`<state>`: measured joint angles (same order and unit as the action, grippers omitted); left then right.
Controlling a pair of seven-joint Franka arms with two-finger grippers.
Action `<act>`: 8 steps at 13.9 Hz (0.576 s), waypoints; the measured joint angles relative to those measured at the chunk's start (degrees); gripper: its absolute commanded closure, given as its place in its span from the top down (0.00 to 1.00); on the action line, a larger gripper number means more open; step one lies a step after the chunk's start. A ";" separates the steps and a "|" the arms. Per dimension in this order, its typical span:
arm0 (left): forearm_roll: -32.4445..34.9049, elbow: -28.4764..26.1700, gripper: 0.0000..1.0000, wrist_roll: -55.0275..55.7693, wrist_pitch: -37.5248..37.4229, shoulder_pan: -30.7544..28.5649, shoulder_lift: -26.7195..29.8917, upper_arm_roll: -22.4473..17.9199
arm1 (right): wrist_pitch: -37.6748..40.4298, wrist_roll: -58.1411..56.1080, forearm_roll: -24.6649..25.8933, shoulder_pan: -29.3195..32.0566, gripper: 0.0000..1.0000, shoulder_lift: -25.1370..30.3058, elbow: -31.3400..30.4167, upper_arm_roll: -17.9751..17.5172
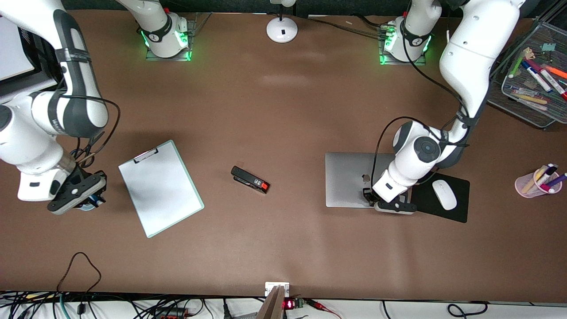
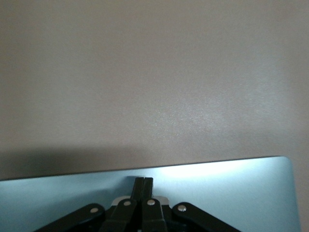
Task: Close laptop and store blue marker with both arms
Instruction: 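Lift the marker with the right gripper while the left gripper presses the lid shut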
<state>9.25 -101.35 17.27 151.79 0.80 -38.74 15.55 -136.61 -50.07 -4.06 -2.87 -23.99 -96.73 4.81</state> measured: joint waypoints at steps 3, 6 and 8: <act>0.02 0.86 0.00 -0.02 -12.32 0.02 6.91 0.30 | 2.19 0.43 -5.81 0.57 0.00 -0.17 -0.14 -0.01; 0.02 2.62 0.00 -0.37 -27.06 0.01 13.54 1.37 | 6.95 0.71 -5.93 0.55 0.00 -0.11 0.61 -0.02; 0.02 4.83 0.04 -1.62 -37.44 0.03 17.16 2.17 | 11.51 -1.27 -6.02 0.56 0.00 0.19 3.29 -0.05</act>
<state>9.27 -96.52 15.64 114.35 0.82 -21.58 17.72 -125.10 -51.33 -10.09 -2.31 -23.80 -93.44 4.76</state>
